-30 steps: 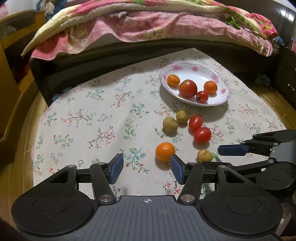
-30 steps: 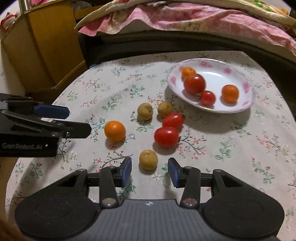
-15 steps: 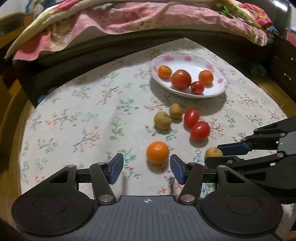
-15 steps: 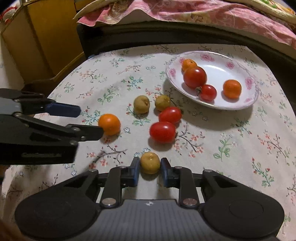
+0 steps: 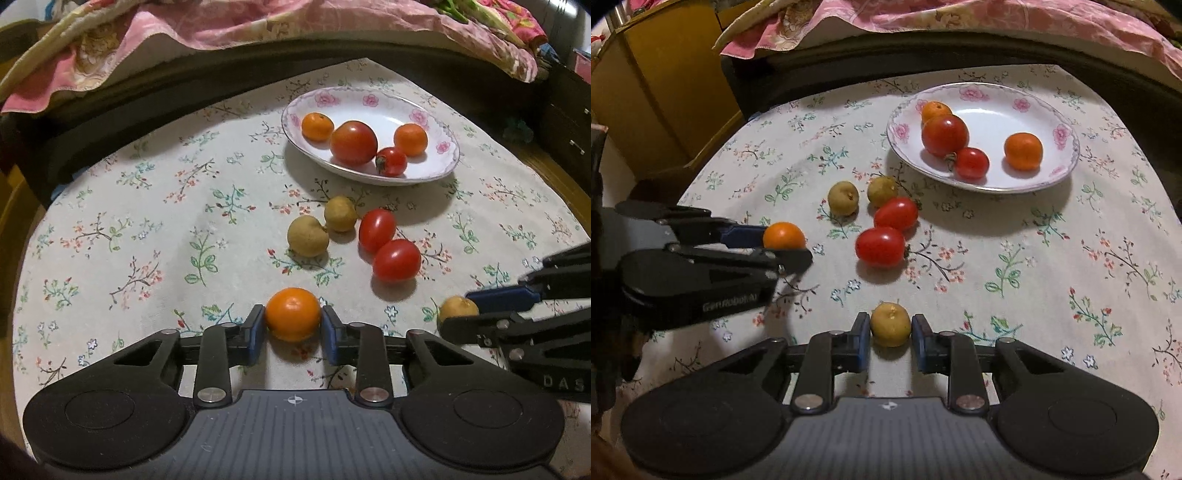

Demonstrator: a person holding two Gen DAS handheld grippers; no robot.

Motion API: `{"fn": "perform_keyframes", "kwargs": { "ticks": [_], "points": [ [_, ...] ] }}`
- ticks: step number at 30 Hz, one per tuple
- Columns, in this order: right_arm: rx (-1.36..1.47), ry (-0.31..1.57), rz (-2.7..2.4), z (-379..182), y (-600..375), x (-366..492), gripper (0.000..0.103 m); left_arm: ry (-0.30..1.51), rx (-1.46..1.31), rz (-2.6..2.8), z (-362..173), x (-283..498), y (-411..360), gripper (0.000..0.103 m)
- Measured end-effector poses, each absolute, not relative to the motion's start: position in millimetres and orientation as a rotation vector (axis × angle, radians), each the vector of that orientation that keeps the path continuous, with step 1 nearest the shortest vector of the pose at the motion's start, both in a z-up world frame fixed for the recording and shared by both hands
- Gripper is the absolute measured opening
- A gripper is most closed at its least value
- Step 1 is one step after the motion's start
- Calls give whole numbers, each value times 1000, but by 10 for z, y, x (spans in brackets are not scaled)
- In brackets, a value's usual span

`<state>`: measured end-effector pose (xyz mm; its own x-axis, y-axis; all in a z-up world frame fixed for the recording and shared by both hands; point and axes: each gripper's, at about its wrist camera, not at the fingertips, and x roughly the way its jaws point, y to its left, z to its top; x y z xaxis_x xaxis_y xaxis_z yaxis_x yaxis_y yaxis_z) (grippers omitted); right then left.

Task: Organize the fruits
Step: 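Grasp a tangerine with the left tool while the right tool grasps a brown kiwi, then lift the tangerine with the left tool while the right tool lifts the kiwi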

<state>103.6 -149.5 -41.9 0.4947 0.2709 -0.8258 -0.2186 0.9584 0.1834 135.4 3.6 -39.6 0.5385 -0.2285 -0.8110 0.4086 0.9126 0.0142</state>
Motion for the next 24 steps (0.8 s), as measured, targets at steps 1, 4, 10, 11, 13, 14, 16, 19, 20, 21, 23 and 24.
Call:
{"fn": "perform_keyframes", "kwargs": {
  "ticks": [1, 4, 10, 11, 13, 14, 16, 19, 20, 21, 23, 24],
  "points": [
    [61, 1012, 296, -422, -1511, 1027, 28, 929, 213, -382, -397, 1366, 22, 40],
    [63, 1008, 293, -413, -1566, 989, 28, 933, 212, -392, -387, 1371, -14, 39],
    [62, 1003, 287, -401, -1634, 986, 28, 947, 249, -434, -376, 1220, -99, 39],
    [59, 1003, 287, -405, -1640, 976, 28, 948, 254, -441, -367, 1177, -102, 39],
    [45, 1005, 288, -422, -1634, 958, 28, 950, 258, -458, -343, 1090, -96, 39],
    [39, 1006, 291, -429, -1630, 944, 28, 950, 261, -465, -333, 1044, -96, 39],
    [22, 1000, 296, -442, -1613, 916, 28, 950, 271, -473, -329, 972, -106, 40],
    [-10, 994, 302, -442, -1581, 897, 28, 963, 277, -477, -376, 922, -127, 41],
    [-4, 1006, 310, -461, -1578, 903, 29, 963, 282, -476, -391, 913, -134, 42],
    [-5, 1004, 310, -468, -1579, 895, 29, 958, 290, -477, -389, 907, -139, 42],
    [-22, 998, 314, -469, -1566, 881, 29, 956, 295, -484, -378, 916, -149, 44],
    [-26, 998, 316, -469, -1565, 880, 29, 963, 294, -488, -382, 924, -151, 51]
  ]
}}
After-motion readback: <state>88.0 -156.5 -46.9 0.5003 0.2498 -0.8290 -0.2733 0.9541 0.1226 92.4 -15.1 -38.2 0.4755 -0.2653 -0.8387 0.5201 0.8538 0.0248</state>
